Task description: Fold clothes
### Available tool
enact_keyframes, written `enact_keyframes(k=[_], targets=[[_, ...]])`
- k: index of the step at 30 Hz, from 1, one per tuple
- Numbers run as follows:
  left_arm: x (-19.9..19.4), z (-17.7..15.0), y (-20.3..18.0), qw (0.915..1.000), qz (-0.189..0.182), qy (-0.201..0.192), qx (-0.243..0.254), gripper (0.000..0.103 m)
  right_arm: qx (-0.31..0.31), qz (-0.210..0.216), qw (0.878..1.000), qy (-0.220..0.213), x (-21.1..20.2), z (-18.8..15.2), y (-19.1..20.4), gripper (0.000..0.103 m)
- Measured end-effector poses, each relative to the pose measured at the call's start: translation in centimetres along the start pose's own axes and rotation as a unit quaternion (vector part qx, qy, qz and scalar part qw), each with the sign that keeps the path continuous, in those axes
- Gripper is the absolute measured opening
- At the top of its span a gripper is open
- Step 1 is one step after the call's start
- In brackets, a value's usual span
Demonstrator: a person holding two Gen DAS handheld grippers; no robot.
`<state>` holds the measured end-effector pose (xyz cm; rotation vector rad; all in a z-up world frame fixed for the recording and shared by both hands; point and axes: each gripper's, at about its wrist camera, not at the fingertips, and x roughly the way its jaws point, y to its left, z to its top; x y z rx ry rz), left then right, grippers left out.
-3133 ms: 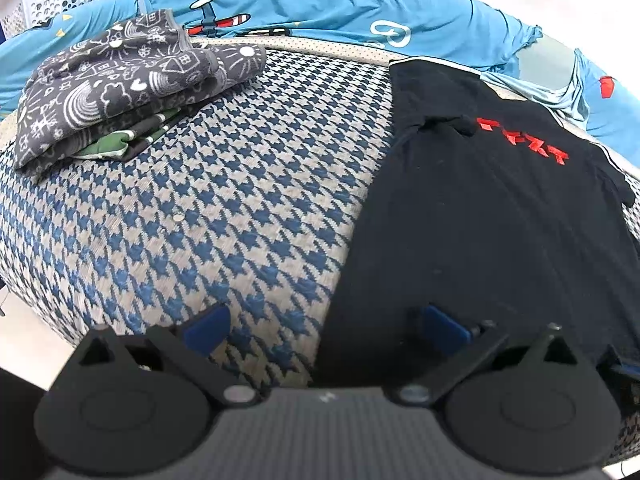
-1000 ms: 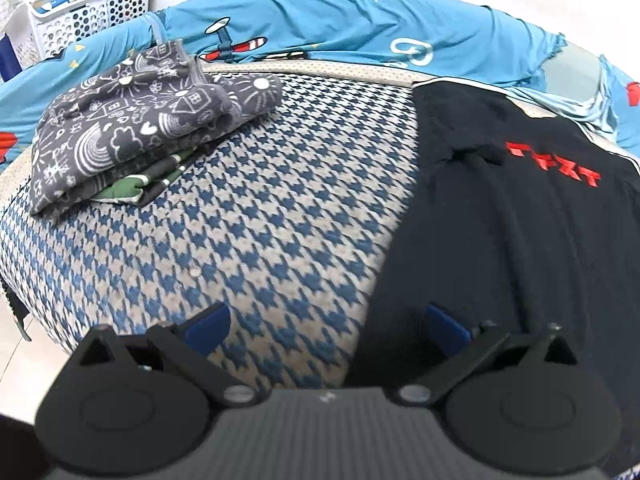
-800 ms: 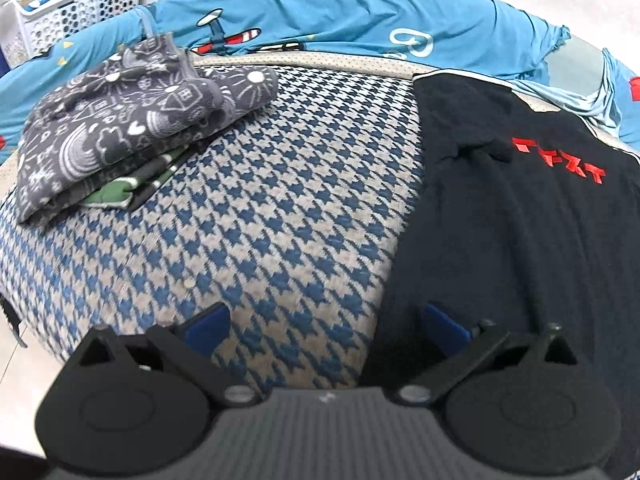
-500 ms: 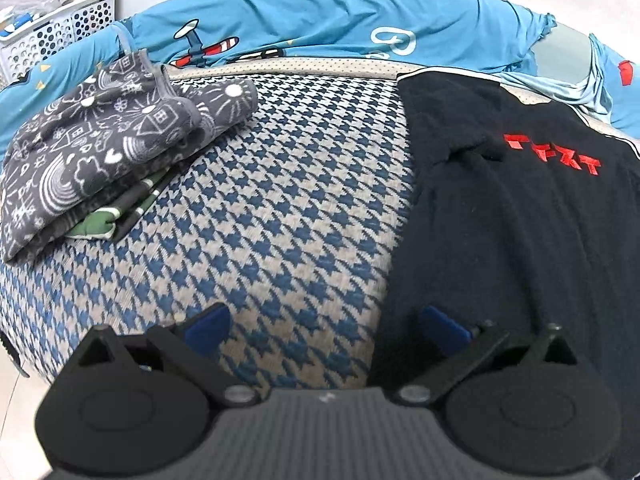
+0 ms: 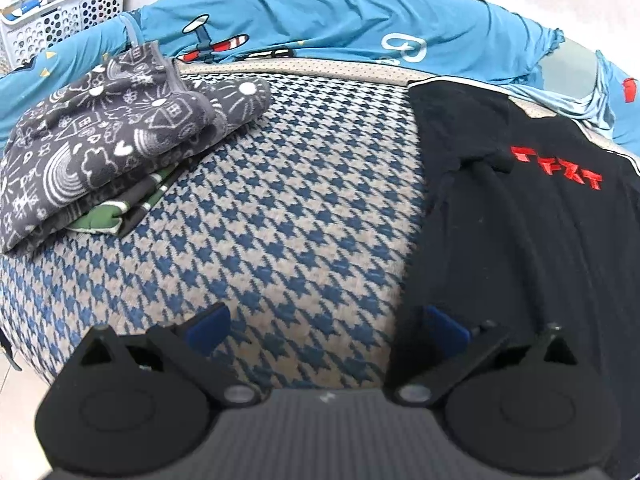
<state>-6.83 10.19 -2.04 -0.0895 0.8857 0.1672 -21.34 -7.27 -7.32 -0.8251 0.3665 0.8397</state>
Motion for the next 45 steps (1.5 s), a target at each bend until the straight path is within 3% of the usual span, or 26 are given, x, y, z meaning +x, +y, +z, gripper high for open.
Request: enact_keyframes(k=[16,27,33,45], targets=[[0.0,-0.1,2.1,0.9996,-0.005,0.003,-0.027,0.103,-0.076,-0.016,0.997,-0.013,2.9,1.8,2.6,0.029],[-0.5,-0.1,2.1,0.9994,-0.012,-0.005,-0.033,0.103,-0.039,-0.012,0.999,-0.032,3.2,2.9,2.6,0.027],[-0.8,0.0,2.1,0.9993,-0.011,-0.012,-0.033,0.103,-0.011,0.003,0.999,-0.030,4.0,3.4,2.4,0.003],[-2.8,1.4,4.0,0.9969,0.023,-0.052,-0.055,0.103,0.080,0.050,0.993,-0.065,4.3,6.1,1.3,0.003]])
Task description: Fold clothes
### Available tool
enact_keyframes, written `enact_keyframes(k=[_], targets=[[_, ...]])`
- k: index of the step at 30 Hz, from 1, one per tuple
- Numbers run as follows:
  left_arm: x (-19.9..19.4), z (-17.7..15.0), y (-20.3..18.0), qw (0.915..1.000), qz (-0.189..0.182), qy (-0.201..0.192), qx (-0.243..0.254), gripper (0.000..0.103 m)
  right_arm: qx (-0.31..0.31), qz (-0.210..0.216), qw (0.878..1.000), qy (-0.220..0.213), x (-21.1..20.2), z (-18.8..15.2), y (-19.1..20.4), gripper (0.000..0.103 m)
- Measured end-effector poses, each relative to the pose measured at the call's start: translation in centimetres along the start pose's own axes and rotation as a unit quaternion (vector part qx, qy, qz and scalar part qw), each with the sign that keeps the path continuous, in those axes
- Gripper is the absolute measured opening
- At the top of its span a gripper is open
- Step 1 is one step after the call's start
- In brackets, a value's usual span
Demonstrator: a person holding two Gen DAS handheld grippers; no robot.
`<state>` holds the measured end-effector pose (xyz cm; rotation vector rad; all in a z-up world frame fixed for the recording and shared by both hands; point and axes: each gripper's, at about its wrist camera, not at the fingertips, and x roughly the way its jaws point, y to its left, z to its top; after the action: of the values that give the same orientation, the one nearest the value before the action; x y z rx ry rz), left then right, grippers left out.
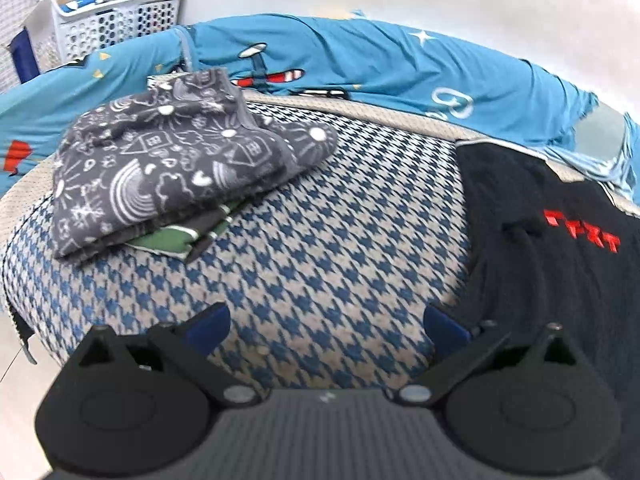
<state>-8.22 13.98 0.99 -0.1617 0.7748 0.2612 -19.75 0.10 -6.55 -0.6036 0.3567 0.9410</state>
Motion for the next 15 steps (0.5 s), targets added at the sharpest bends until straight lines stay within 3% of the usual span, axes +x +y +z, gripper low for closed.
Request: enact_keyframes(k=[5,7,12,15], targets=[[-0.2,-0.1,-0.9,0.9999,-0.011,0.004,0.008,0.103,-0.020,0.016,0.999,0.026,-0.1,-0.8,0.6,0.005],[-0.2,-0.3,-1.6,0.9997,-0.016,0.004,0.015,0.103,-0.007,0.046,0.998,0.029,-1.0,-0.8,0.3,0.005],[-0.4,-0.6,-3.6,0.9989,-0.029,0.004,0.036,0.103,0.010,0.039,0.999,0.029,-3.4,-1.1,-0.6,0.005],[-0.4,-0.9,-4.8,0.9982,-0.036,0.007,0.049,0.103,0.034,0.010,0.999,0.036,-4.6,-1.9,-2.1,0.005]])
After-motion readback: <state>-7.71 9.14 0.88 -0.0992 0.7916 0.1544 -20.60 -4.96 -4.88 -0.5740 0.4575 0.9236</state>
